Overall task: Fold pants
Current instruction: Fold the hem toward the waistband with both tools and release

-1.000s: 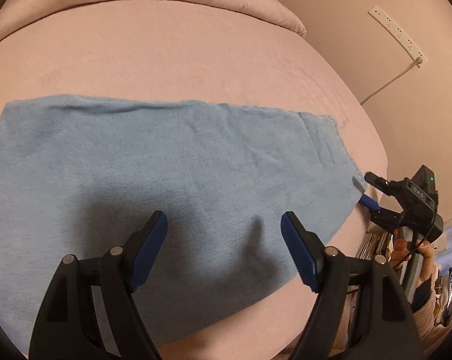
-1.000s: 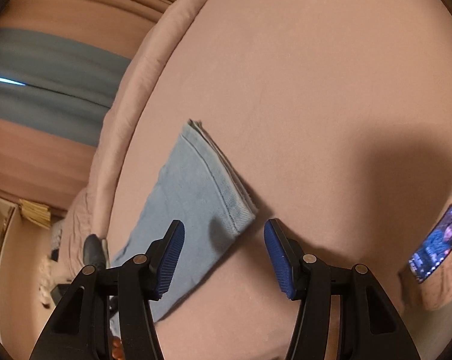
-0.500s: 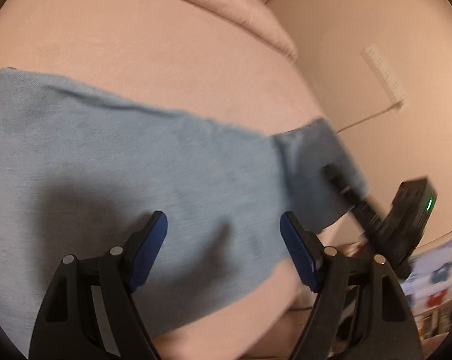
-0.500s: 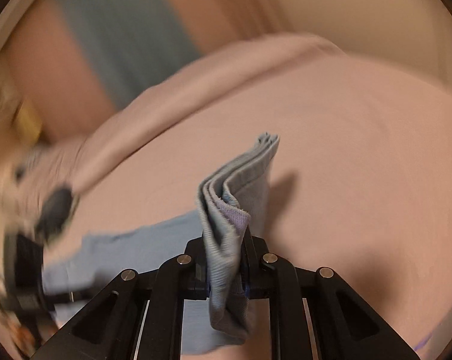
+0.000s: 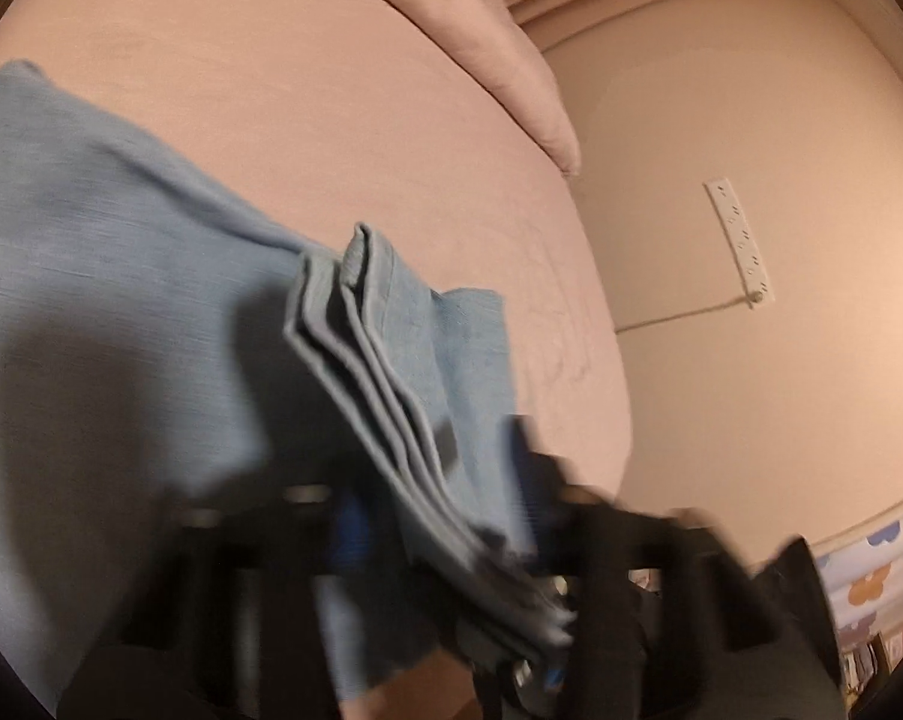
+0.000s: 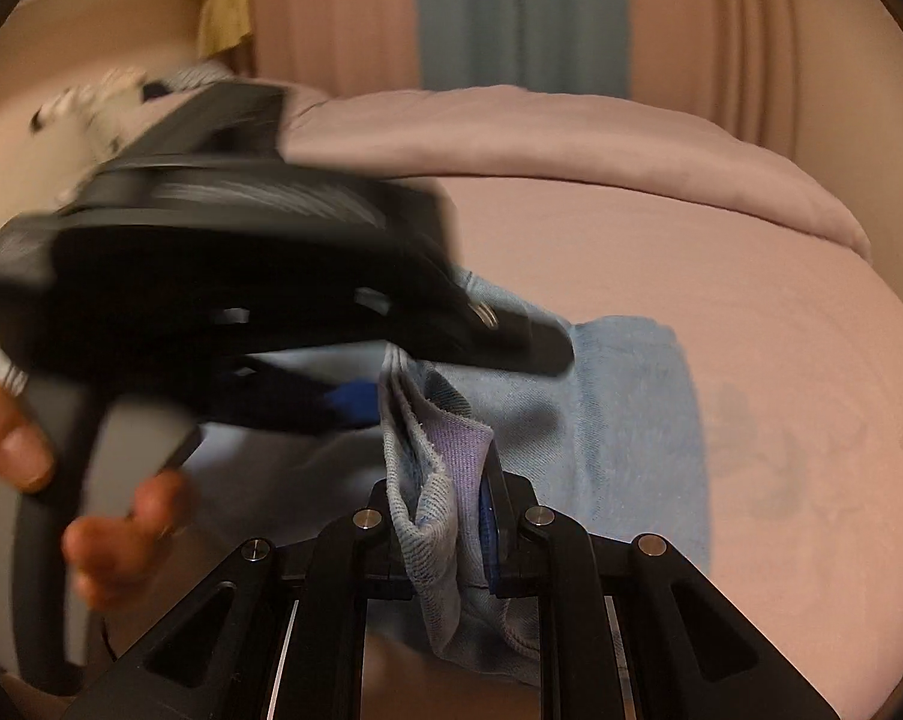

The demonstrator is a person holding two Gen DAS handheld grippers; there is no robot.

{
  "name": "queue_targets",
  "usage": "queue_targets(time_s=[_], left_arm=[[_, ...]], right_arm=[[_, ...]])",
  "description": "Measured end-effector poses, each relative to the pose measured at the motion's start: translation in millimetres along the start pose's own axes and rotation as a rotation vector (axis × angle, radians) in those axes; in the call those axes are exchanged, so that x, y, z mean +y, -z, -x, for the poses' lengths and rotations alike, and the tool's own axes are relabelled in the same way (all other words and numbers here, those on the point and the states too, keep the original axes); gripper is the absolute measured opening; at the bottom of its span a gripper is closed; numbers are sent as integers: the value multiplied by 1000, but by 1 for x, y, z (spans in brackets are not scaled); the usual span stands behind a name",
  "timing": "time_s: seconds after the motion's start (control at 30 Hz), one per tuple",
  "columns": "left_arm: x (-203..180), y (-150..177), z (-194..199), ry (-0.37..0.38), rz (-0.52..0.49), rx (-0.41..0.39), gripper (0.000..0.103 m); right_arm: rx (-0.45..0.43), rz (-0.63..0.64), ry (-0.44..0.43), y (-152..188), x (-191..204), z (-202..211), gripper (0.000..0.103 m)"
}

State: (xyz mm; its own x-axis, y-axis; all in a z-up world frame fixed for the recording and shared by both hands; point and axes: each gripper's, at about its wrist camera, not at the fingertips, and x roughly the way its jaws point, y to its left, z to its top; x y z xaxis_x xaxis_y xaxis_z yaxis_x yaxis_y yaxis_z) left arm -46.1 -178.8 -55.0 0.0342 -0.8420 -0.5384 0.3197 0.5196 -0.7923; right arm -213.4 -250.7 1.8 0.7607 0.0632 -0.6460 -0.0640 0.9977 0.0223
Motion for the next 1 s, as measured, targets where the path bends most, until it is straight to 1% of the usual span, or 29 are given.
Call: queue_targets(time_s=[0.07,0.1,0.2,0.27,0.3,0.33,0.37,0.43,0.47,0.5,0.53,0.57,0.6,0.63,0.67,0.7,0.77,0.83,0.9,0.93,0.97,1.0], left_arm=[[4,-3,12,-15,3,-36,19],[6,-5,22,-27,-2,-62,18],[11,-9,56,-67,-38,-136,16],[21,-13,71,-110,-43,-159,16],[29,-14,78,-133,-37,-161,16],[36,-15,81,-160,-22,-161,15],[44,-15,86,-188,-8,-159,12],[59,-13,91,-255,6,-157,12],[66,-12,90,-282,16,-149,16],[73,-10,86,-318,29,-128,19],[76,-9,81,-337,39,-115,18],[78,-7,83,-327,42,-122,20],[75,-6,86,-332,30,-132,22],[69,-5,89,-365,0,-143,31],[67,-3,91,-389,-21,-151,43],[63,0,95,-409,-47,-160,47],[65,3,107,-415,-91,-170,48],[52,7,104,-438,-151,-176,48],[40,11,100,-446,-212,-176,49],[36,12,99,-446,-229,-178,49],[32,12,99,-444,-242,-180,49],[31,12,98,-440,-246,-181,49]], right_arm=[[4,41,-6,-4,13,-2,17],[1,55,-13,-6,18,-3,17],[-22,86,-65,-17,39,-6,17],[-37,124,-104,-24,62,-10,17],[-35,133,-115,-28,68,-16,17],[-30,146,-127,-28,77,-20,17],[-14,157,-139,-28,86,-27,17],[32,171,-148,-24,98,-40,22],[59,173,-155,-19,102,-48,27],[78,172,-159,-16,103,-53,36],[111,173,-183,-12,103,-59,40],[148,164,-202,-10,101,-62,41],[155,148,-211,-10,97,-60,43],[153,140,-223,-10,92,-56,43],[143,132,-243,-11,84,-47,44],[130,123,-250,-11,74,-38,45],[104,91,-248,-14,51,-22,47],[87,45,-235,-18,26,-13,47],[85,-16,-191,-25,0,-10,47],[85,-55,-185,-29,-12,-9,47],[90,-95,-219,-31,-17,-9,47],[95,-140,-280,-34,-25,-7,47]])
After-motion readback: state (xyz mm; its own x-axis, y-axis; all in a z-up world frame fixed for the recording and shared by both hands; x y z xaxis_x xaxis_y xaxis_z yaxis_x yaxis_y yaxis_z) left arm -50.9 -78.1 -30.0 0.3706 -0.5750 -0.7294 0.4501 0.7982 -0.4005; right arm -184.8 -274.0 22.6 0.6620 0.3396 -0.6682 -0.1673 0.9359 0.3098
